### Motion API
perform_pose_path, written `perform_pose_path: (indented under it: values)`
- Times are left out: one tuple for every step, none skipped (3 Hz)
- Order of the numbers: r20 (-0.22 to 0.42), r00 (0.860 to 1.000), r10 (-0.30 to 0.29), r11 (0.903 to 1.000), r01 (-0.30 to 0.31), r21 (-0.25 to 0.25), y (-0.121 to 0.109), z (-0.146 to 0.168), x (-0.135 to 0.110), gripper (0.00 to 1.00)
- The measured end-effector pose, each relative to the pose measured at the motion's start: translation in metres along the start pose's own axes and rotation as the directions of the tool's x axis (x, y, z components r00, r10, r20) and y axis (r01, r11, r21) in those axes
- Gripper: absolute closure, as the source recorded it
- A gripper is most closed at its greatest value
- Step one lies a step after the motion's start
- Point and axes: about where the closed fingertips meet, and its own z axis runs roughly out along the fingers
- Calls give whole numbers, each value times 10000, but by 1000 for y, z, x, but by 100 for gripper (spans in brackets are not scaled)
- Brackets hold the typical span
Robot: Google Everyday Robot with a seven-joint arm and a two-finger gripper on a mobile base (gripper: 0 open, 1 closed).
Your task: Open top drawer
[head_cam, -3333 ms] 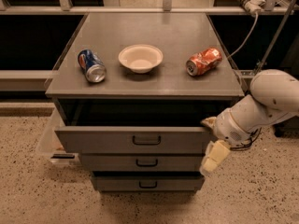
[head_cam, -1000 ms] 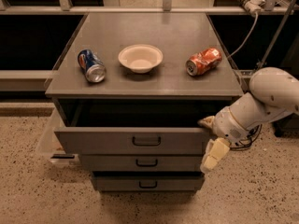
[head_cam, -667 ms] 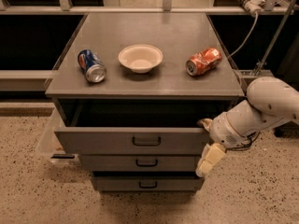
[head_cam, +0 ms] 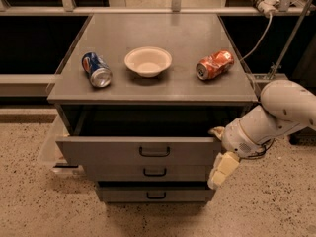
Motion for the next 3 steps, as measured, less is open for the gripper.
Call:
perform_pose_path:
  values:
    - [-225, 9996, 177, 9997, -181, -164, 12, -5, 4, 0]
    - [-822, 9954, 483, 9944, -556, -895, 55, -15, 12, 0]
    - [-822, 9954, 483, 9944, -556, -895, 55, -15, 12, 0]
